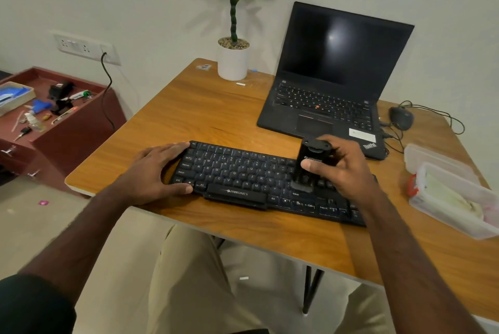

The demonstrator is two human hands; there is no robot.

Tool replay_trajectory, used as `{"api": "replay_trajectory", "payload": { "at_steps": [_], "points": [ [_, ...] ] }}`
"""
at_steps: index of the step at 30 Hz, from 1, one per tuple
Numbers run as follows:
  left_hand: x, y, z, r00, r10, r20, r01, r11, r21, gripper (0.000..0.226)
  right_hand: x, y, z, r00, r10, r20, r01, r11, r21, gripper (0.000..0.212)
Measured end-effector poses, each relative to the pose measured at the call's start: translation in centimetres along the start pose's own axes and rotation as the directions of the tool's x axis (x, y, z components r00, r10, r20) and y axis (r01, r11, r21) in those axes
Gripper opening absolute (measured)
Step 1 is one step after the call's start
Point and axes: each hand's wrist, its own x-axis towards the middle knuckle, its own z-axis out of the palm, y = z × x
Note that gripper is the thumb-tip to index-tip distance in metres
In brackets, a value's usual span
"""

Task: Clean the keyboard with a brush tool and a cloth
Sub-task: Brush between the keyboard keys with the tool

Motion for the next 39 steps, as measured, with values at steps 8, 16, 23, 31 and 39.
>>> {"api": "replay_trajectory", "payload": {
  "at_steps": [8, 16, 23, 31, 39],
  "points": [
    [-0.5, 12.2, 7.0, 0.927, 0.303, -0.221, -0.233, 0.927, 0.294, 0.094, 0.8, -0.5, 4.3, 0.999, -0.031, 0.018, 0.031, 0.999, -0.015, 0.029],
    [1.0, 14.3, 8.8, 0.945, 0.27, -0.183, -0.206, 0.93, 0.304, 0.082, -1.4, -0.3, -0.9, 0.988, 0.1, 0.114, -0.079, 0.981, -0.175, 0.029],
    [0.9, 14.4, 8.9, 0.945, 0.256, -0.205, -0.19, 0.937, 0.292, 0.081, -1.1, -1.0, 0.5, 0.999, 0.028, -0.026, -0.028, 1.0, -0.009, 0.032],
    [0.8, 14.3, 8.6, 0.947, 0.242, -0.213, -0.178, 0.943, 0.281, 0.08, -1.0, -0.2, 1.7, 0.991, 0.116, 0.071, -0.112, 0.992, -0.061, 0.022],
    [1.0, 14.5, 8.7, 0.946, 0.242, -0.216, -0.18, 0.945, 0.272, 0.08, -2.1, -0.2, -3.1, 0.995, 0.099, -0.007, -0.099, 0.994, -0.048, 0.034]
  ]
}}
